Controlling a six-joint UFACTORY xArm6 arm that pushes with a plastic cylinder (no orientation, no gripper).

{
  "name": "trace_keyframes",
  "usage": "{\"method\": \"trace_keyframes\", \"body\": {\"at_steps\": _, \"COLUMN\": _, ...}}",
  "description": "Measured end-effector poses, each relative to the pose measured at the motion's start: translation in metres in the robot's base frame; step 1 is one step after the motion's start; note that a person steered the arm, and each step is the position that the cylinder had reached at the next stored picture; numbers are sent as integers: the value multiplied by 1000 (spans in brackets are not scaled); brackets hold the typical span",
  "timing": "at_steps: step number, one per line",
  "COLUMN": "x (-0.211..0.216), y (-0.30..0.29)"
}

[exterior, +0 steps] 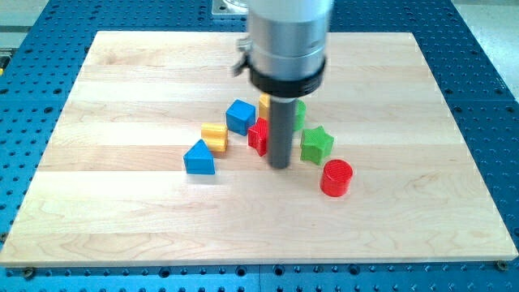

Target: Place your arm to the right of the green circle

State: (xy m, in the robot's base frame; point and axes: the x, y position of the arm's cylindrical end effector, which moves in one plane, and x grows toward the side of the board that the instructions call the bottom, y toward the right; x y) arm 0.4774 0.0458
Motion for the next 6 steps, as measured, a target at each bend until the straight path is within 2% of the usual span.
{"method": "trace_keyframes", "body": {"at_steps": 1, "x": -24, "y": -3}}
{"method": "trace_keyframes", "body": {"at_steps": 2, "x": -24, "y": -47}}
{"method": "trace_keyframes", "body": {"at_steps": 4, "x": -54, "y": 74}}
{"method": "trace_keyframes", "body": {"at_steps": 5, "x": -77, "y": 95}}
{"method": "trace_keyframes", "body": {"at_steps": 6, "x": -77, "y": 94}}
